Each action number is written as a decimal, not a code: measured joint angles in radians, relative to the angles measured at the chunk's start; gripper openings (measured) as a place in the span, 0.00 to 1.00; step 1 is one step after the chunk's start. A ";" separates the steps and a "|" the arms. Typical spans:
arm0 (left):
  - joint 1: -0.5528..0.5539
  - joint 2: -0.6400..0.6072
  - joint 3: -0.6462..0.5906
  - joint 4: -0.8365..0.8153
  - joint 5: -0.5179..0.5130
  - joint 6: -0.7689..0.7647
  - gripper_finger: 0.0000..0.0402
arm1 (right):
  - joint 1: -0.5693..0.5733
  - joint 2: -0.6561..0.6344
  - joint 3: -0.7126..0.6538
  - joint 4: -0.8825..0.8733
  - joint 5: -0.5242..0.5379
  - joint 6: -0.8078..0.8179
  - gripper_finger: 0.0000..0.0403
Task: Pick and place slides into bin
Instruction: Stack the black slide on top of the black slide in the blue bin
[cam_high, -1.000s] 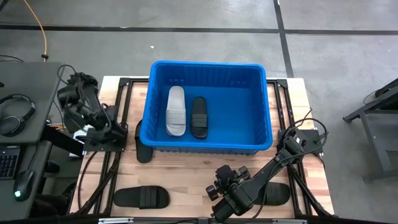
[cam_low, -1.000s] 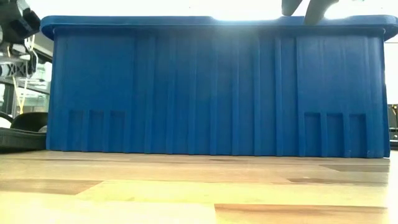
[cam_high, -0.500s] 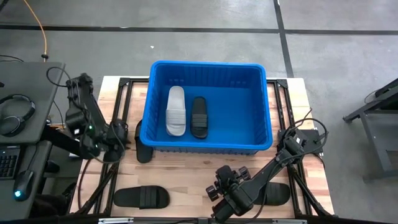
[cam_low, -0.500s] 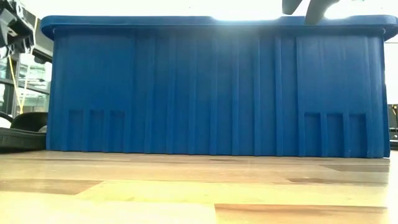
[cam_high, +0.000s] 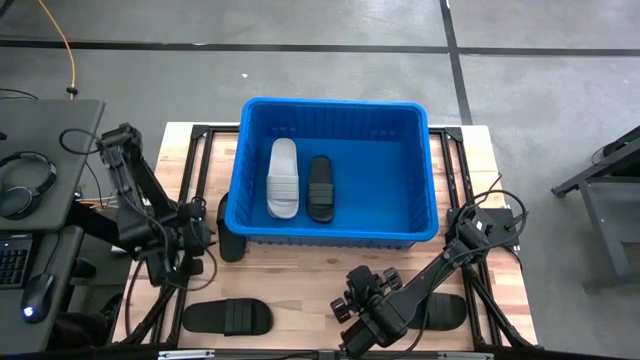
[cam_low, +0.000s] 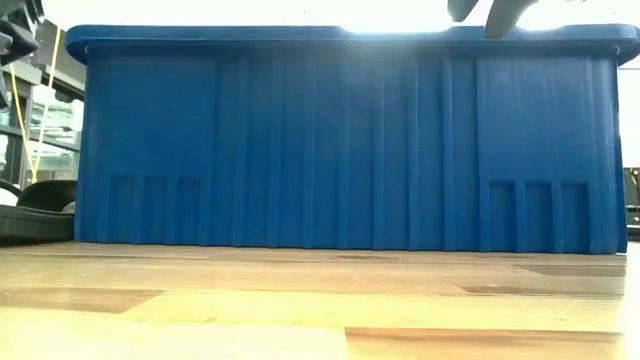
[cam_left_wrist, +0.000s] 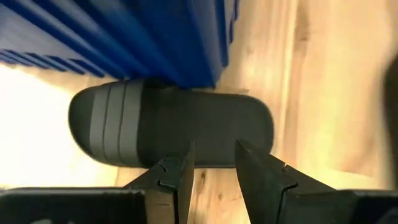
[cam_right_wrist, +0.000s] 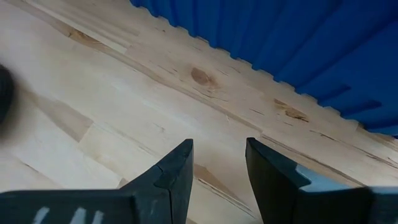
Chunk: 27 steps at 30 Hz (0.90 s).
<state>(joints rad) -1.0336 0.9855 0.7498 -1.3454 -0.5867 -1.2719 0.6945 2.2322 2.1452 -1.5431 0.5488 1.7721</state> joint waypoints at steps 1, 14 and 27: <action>0.000 0.023 0.000 -0.003 0.002 -0.008 0.26 | 0.001 0.000 0.000 0.002 0.000 0.000 0.34; 0.089 0.170 -0.092 0.223 0.213 -0.124 0.08 | 0.043 0.000 0.000 0.023 -0.008 -0.024 0.34; 0.268 0.171 -0.132 0.466 0.160 -0.063 0.03 | 0.123 0.000 0.000 0.038 -0.037 -0.016 0.34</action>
<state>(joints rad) -0.7659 1.1564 0.6175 -0.8790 -0.4266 -1.3351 0.8170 2.2318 2.1448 -1.5047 0.5113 1.7561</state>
